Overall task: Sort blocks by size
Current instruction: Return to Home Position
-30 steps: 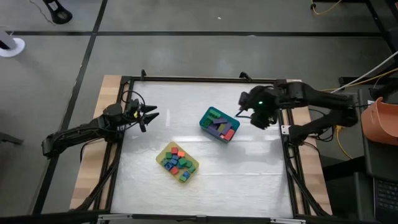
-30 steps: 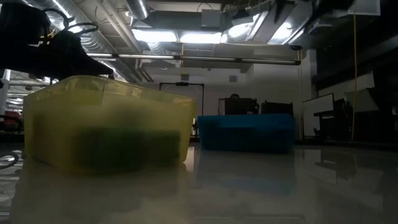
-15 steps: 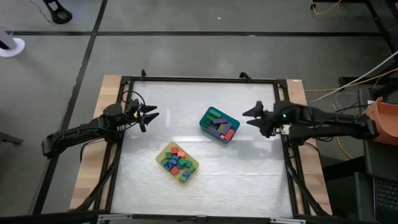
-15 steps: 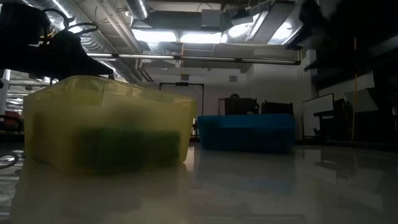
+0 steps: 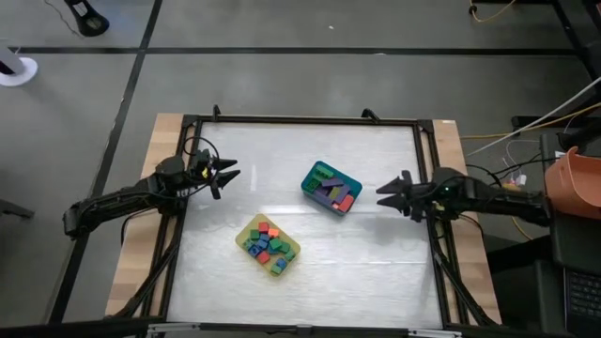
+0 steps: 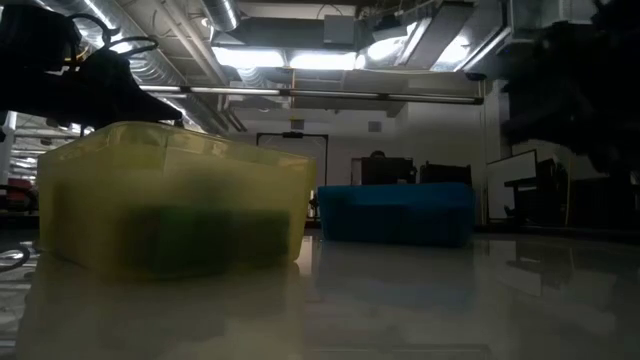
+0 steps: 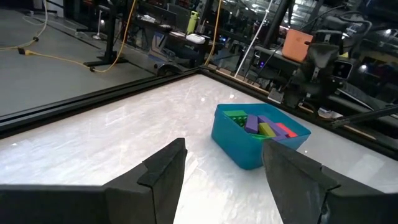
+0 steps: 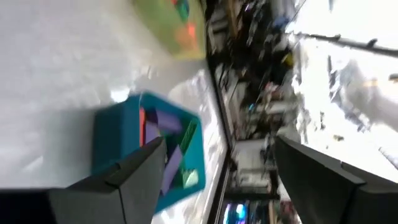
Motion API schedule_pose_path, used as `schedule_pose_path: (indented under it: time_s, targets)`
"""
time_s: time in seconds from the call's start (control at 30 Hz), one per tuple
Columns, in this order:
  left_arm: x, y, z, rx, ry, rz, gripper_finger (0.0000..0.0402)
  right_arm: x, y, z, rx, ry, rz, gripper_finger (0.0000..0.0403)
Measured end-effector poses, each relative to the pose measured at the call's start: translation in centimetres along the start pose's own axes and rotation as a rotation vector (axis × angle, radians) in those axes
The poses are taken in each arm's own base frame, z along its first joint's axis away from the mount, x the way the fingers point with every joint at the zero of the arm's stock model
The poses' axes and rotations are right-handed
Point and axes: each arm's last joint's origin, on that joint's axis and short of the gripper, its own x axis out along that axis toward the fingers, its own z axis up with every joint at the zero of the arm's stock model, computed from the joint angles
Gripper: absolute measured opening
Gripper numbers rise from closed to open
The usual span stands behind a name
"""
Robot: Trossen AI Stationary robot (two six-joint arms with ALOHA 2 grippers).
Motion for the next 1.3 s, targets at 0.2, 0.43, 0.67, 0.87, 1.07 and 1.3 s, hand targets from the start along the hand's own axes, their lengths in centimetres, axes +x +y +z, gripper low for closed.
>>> schedule_pose_path:
  time_s: [0.2, 0.43, 0.67, 0.87, 1.07, 1.3]
  targets:
    - [0.0, 0.0, 0.0, 0.0, 0.0, 0.0, 0.02, -1.3, 1.4, 0.2, -0.007, -0.101, -0.007, 0.0296]
    - [0.0, 0.0, 0.0, 0.0, 0.001, 0.002, 0.02, -1.1, 2.2, 0.0, 0.021, -0.098, 0.009, 0.0296]
    - [0.0, 0.0, 0.0, 0.0, 0.002, 0.004, 0.02, -1.0, 2.1, -0.6, -0.019, 0.106, -0.037, 0.0296]
    - [0.0, 0.0, 0.0, 0.0, 0.002, 0.004, 0.02, -1.0, 2.1, -0.7, -0.021, 0.152, -0.043, 0.0296]
    - [0.0, 0.0, 0.0, 0.0, 0.001, 0.004, 0.02, -1.0, 2.2, -0.7, -0.021, 0.152, -0.04, 0.0296]
    - [0.0, 0.0, 0.0, 0.0, 0.001, 0.004, 0.02, -1.0, 2.2, -0.7, -0.027, 0.146, -0.036, 0.0296]
